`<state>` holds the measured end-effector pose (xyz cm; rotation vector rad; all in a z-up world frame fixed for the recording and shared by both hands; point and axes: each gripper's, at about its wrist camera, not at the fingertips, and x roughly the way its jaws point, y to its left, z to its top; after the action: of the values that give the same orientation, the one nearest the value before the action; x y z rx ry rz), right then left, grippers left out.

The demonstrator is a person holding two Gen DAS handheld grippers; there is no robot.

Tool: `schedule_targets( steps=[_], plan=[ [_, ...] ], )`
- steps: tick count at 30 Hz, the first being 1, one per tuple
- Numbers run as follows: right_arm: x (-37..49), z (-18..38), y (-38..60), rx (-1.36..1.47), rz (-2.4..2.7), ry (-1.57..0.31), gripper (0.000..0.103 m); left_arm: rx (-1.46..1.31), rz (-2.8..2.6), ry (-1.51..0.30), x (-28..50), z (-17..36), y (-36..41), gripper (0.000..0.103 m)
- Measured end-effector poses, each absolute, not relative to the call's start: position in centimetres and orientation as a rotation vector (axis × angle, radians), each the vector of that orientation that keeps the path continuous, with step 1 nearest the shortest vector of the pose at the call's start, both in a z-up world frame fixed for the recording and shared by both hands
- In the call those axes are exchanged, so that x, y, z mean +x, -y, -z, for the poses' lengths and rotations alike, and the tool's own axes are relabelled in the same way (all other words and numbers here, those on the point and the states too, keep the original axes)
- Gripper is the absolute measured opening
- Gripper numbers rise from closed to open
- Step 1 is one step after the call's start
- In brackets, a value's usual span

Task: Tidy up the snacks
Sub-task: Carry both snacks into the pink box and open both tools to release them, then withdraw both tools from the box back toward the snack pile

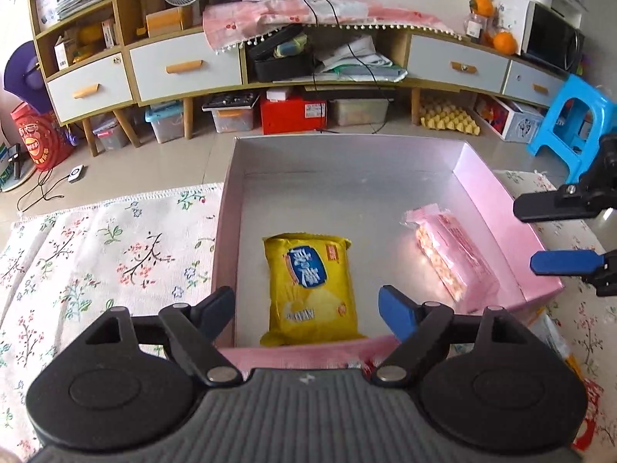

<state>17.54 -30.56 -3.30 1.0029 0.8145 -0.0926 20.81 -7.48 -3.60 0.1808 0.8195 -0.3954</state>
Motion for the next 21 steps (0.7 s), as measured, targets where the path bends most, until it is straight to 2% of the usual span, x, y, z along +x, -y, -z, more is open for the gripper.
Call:
schedule_targets(
  steps=[4,7,12,16,19,21],
  plan=[
    [16.5,2.0,30.8,0.984,0.100,-0.804,0.072,0.179,0.412,-0.828,19.6,2.4,7.3,0.095],
    [15.4,0.8,30.8,0.970,0.102,-0.797,0.074,0.184,0.418,-0.839,18.6,1.6,6.9,0.096],
    [13.3,-1.2,30.2,0.937,0.122,-0.795,0.083,0.193,0.402,-0.861,17.1,0.8,6.3,0.102],
    [11.8,-2.3,29.3,0.888,0.126,-0.813,0.083,0.185,0.390,-0.884,16.0,0.2,5.6,0.103],
    [10.4,-2.8,28.5,0.844,0.142,-0.822,0.089,0.163,0.377,-0.903,15.2,-0.3,4.8,0.103],
    [9.4,-3.2,27.8,0.807,0.150,-0.832,0.090,0.152,0.363,-0.905,14.5,-0.7,4.2,0.103]
  ],
)
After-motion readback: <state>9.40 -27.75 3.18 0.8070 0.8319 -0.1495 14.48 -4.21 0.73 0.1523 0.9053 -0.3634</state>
